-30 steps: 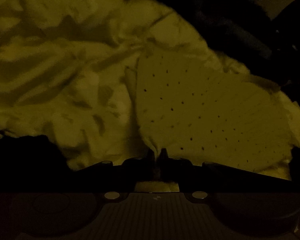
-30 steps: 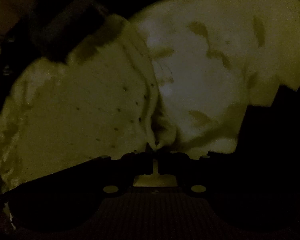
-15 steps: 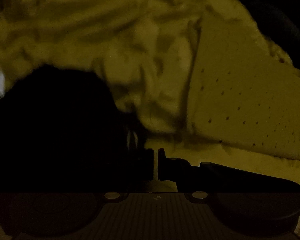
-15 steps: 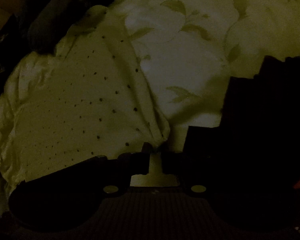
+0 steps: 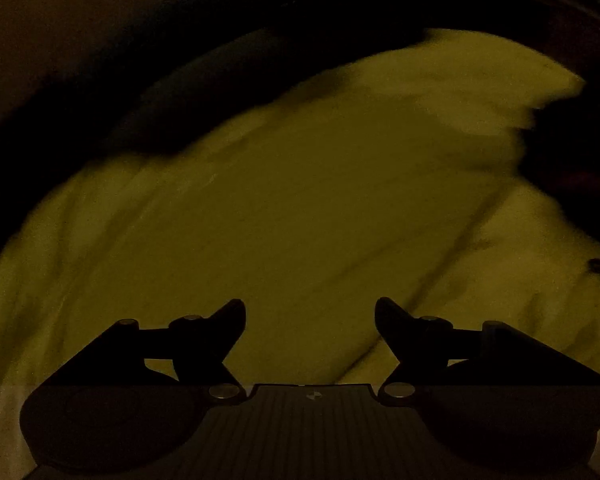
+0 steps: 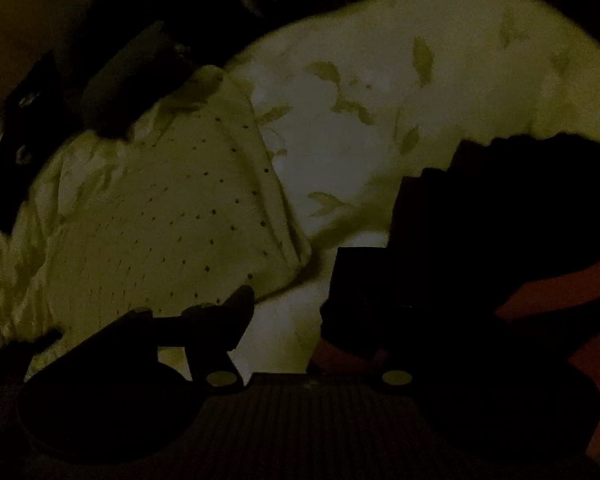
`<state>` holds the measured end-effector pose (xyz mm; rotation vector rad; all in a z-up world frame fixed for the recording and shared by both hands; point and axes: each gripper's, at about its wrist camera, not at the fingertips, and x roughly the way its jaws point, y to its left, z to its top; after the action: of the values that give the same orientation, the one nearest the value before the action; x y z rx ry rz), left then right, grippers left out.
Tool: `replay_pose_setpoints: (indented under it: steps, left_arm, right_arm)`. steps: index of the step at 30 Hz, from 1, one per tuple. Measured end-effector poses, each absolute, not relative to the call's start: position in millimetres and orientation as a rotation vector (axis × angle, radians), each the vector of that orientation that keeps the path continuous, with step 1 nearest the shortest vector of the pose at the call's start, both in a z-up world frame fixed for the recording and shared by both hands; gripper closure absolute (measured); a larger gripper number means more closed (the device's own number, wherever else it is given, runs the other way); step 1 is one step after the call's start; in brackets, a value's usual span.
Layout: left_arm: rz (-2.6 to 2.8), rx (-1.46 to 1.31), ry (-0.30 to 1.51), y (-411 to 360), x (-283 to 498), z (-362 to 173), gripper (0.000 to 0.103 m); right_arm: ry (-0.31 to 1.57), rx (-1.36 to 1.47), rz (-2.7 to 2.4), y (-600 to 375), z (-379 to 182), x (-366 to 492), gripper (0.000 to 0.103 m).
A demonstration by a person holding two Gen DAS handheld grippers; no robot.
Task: Fold large clothes
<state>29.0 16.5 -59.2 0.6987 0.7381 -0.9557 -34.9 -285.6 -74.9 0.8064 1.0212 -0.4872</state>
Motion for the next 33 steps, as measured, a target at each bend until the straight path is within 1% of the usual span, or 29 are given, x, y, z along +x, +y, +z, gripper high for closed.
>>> replay_pose_setpoints:
  steps: [2, 4, 6, 9, 11, 14, 15, 17, 18, 19, 21, 23, 25, 28, 30, 33]
  left_arm:
    - [-1.074, 0.821, 0.644, -26, 2, -73, 0.0]
    - [-1.146, 0.946, 0.566, -56, -20, -92, 0.0]
    - [-1.161, 1.118, 0.469, -83, -42, -118, 0.0]
    - [-1.14, 1.284, 0.299, -104, -63, -145, 0.0]
    - [-1.123, 1.318, 0.252, -118, -63, -151, 0.0]
    - [-1.112, 1.288, 0.311, -138, -40, -151, 0.0]
    - [-1.118, 1.245, 0.353, -142, -32, -145, 0.004]
    - [-1.12, 1.161, 0.425, -142, -18, -132, 0.026]
    - [-1.125, 1.115, 0.467, -139, -11, -124, 0.033]
    - [-1.135, 1.051, 0.522, -137, -2, -117, 0.049]
    - [-1.136, 0.949, 0.572, -129, 8, -102, 0.056]
    - [-1.121, 0.827, 0.627, -116, 18, -86, 0.069]
    - [-1.061, 0.722, 0.646, -101, 27, -68, 0.069]
    - [-1.002, 0.522, 0.775, -84, 57, -47, 0.069]
    - [-0.973, 0.389, 0.863, -69, 78, -40, 0.069]
    - [-0.937, 0.34, 0.881, -55, 90, -38, 0.069]
  right_arm:
    - [1.009, 0.746, -0.491, -280, -60, -44, 0.033]
    - [0.986, 0.7, -0.499, -275, -44, -58, 0.029]
    - [0.97, 0.682, -0.523, -273, -32, -73, 0.027]
    - [0.947, 0.714, -0.572, -275, -23, -98, 0.027]
    - [0.933, 0.737, -0.627, -278, -21, -114, 0.026]
    - [0.923, 0.779, -0.696, -282, -25, -132, 0.026]
    - [0.922, 0.792, -0.709, -283, -28, -134, 0.026]
    - [0.916, 0.824, -0.722, -285, -33, -136, 0.026]
    - [0.911, 0.838, -0.722, -285, -35, -134, 0.026]
    - [0.907, 0.85, -0.719, -286, -38, -131, 0.026]
    - [0.905, 0.863, -0.708, -288, -43, -121, 0.026]
    - [0.907, 0.864, -0.681, -290, -46, -105, 0.027]
    - [0.91, 0.862, -0.644, -295, -49, -84, 0.027]
    - [0.909, 0.896, -0.593, -304, -53, -54, 0.027]
    - [0.883, 0.977, -0.56, -312, -57, -36, 0.026]
    - [0.851, 1.136, -0.523, -326, -71, -7, 0.025]
